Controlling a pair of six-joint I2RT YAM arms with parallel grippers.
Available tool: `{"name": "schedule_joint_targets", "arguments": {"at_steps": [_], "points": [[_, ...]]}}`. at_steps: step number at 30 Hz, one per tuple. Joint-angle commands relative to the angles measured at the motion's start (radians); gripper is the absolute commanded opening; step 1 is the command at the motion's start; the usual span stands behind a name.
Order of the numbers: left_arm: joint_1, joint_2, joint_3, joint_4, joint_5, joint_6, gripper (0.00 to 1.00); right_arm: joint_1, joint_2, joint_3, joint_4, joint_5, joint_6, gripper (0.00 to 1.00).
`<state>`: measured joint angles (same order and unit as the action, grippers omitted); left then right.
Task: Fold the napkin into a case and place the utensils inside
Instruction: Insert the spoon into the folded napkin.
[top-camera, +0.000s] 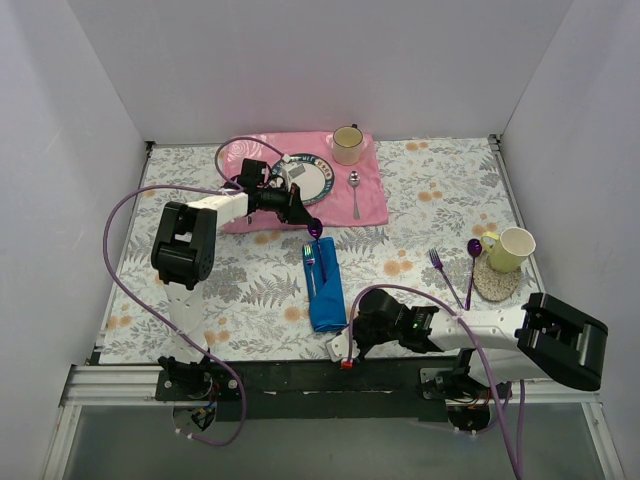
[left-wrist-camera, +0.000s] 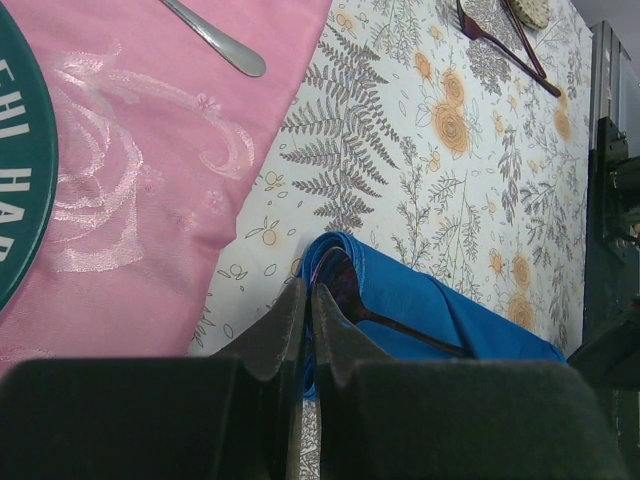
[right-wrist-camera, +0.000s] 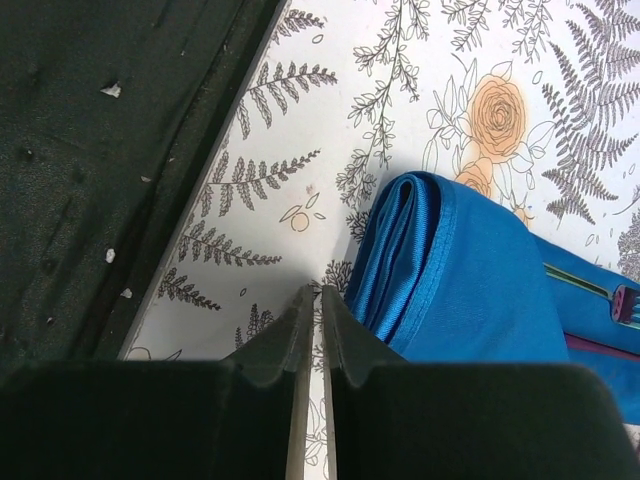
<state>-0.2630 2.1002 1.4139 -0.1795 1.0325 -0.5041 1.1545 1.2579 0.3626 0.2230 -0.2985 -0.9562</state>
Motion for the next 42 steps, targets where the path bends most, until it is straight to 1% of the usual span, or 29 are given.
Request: {"name": "schedule_joint_targets", "arguments": {"at_steps": [1,21,41,42], "points": [[-0.005,-0.045,-0.009,-0.005,0.021,0.015,0.0,0.007,0.015,-0.002,0.056,0.009,-0.003,0.12],[-0.044,-0.097,-0.078,-0.032,0.029,0.033,0.0,0.007,0.031,-0.013,0.084,0.027,0.005,0.11],[-0.09,-0.132,-0.125,-0.017,-0.005,0.022,0.0,0.005,0.021,-0.03,0.099,0.029,0.004,0.11],[-0.09,-0.134,-0.125,-0.014,-0.014,0.022,0.04,0.007,0.023,-0.03,0.099,0.029,0.002,0.11]]}}
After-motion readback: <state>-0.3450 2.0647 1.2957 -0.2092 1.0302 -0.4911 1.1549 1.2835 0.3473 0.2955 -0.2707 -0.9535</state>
